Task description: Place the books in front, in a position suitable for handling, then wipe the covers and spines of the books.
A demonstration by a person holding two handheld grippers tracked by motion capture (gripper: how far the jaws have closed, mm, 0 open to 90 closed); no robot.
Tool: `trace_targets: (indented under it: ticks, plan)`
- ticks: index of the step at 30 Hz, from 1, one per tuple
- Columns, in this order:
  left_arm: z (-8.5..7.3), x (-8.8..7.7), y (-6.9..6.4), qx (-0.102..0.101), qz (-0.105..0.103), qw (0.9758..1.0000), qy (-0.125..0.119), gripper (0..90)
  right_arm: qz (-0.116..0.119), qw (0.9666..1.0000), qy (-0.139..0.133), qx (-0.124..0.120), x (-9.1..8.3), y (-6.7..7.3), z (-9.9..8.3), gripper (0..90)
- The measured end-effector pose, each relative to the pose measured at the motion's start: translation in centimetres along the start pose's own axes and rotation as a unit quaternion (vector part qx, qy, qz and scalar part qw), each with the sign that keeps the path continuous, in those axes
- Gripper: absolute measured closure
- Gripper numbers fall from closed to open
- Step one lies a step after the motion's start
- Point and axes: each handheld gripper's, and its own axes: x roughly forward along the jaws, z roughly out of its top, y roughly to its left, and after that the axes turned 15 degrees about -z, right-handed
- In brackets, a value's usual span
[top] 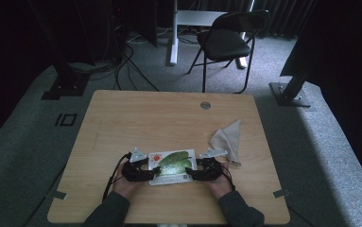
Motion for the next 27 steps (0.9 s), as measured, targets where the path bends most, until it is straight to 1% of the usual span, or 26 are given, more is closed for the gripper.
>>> trace_targets:
  ticks: [2, 5, 9, 14, 15, 19, 20, 23, 25, 27]
  plan:
    - [0.1, 0.0, 0.1, 0.0, 0.006, 1.0, 0.0, 32.5, 0.001, 1.0, -0.001, 0.002, 0.0, 0.0, -0.1, 33.6]
    - [0.1, -0.1, 0.2, 0.002, 0.013, 0.9999, 0.0, 32.1, -0.001, 1.0, -0.003, -0.002, 0.0, 0.0, -0.1, 33.6]
    - [0.3, -0.4, 0.5, -0.003, 0.015, 0.9999, -0.007, 31.2, 0.0, 1.0, -0.004, -0.001, 0.0, 0.0, -0.1, 33.5]
    - [0.5, -0.6, 0.6, -0.006, 0.014, 0.9998, -0.015, 29.0, 0.0, 1.0, -0.002, 0.0, 0.0, 0.0, -0.1, 33.1]
    - [0.6, -0.7, 0.6, -0.007, 0.013, 0.9997, -0.02, 28.7, 0.0, 1.0, -0.002, 0.001, 0.0, 0.0, -0.1, 33.1]
    - [0.8, -0.8, 0.7, -0.007, 0.012, 0.9997, -0.022, 28.2, -0.001, 1.0, -0.003, 0.001, 0.0, 0.0, -0.1, 33.0]
    - [1.0, -1.1, 0.8, -0.009, 0.005, 0.9996, -0.028, 27.8, -0.001, 1.0, -0.003, 0.0, 0.0, 0.0, -0.1, 32.8]
    - [1.2, -1.1, 0.8, -0.007, 0.006, 0.9995, -0.03, 27.8, -0.002, 1.0, -0.003, 0.0, 0.0, 0.0, -0.1, 32.2]
    - [1.4, -1.2, 0.9, -0.008, 0.001, 0.9994, -0.034, 27.7, -0.003, 1.0, -0.003, 0.0, 0.0, 0.0, -0.1, 31.4]
    - [1.6, -1.1, 0.9, -0.005, -0.001, 0.9995, -0.031, 26.9, -0.004, 1.0, -0.003, -0.001, 0.0, 0.0, -0.1, 31.3]
